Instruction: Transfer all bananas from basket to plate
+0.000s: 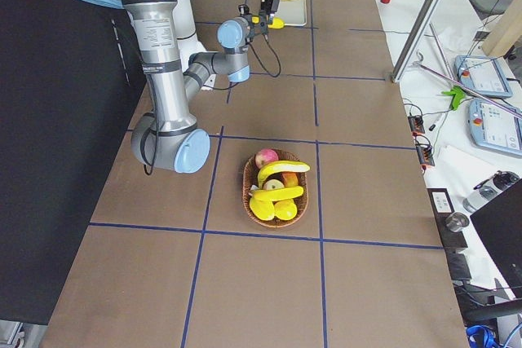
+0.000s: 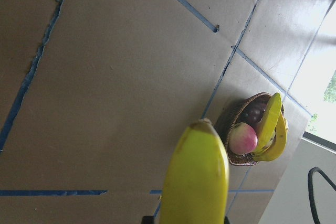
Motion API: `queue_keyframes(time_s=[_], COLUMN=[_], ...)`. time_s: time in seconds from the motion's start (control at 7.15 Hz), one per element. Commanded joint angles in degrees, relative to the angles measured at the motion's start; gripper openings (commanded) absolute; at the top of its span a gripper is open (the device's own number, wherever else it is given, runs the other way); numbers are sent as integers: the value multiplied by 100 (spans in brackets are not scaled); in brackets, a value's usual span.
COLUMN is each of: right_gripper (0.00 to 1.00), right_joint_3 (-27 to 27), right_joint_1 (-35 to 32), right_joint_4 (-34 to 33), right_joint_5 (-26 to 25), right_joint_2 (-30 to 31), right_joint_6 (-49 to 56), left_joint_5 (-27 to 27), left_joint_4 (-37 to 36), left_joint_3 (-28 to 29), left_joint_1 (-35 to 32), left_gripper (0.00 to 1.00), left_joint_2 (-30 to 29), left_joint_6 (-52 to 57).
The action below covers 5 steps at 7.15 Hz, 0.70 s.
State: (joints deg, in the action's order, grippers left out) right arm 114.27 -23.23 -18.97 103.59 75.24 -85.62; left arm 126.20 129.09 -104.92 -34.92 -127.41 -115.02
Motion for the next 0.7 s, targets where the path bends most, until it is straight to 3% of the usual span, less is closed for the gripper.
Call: queue_keyframes(time_s=[0.0,0.56], right_gripper=[100,100], right_joint_3=[25,87], right_joint_1=[-6,-49], right_joint_4=[-28,-28], right_joint_5=[3,29], right_joint_2=[61,140], right_joint_6=[-7,-16], left_joint_5=[1,1], left_joint_4=[-7,-42], left_joint_3=[-46,41], left_joint_1=[-6,-365], left_gripper=[0,0], left_joint_2=[23,260], left_joint_6=[-20,68])
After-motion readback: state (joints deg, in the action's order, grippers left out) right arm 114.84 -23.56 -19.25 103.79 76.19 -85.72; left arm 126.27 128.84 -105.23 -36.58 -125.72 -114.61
